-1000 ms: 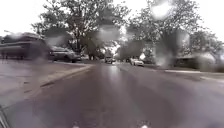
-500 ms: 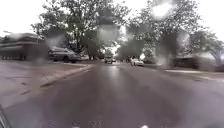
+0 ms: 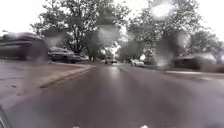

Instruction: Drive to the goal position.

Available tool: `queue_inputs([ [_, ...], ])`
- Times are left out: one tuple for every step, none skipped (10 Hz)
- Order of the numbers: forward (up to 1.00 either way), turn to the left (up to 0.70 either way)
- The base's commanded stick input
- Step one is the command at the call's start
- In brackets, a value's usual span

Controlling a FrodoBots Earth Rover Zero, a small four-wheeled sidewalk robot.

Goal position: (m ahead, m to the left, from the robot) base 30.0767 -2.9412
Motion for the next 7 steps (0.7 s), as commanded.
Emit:
queue_inputs([
  [0.70, 0.00],
  [0.70, 0.00],
  [0.70, 0.00],
  [0.70, 0.00],
  [0.70, 0.00],
  [0.70, 0.00],
  [0.70, 0.00],
])
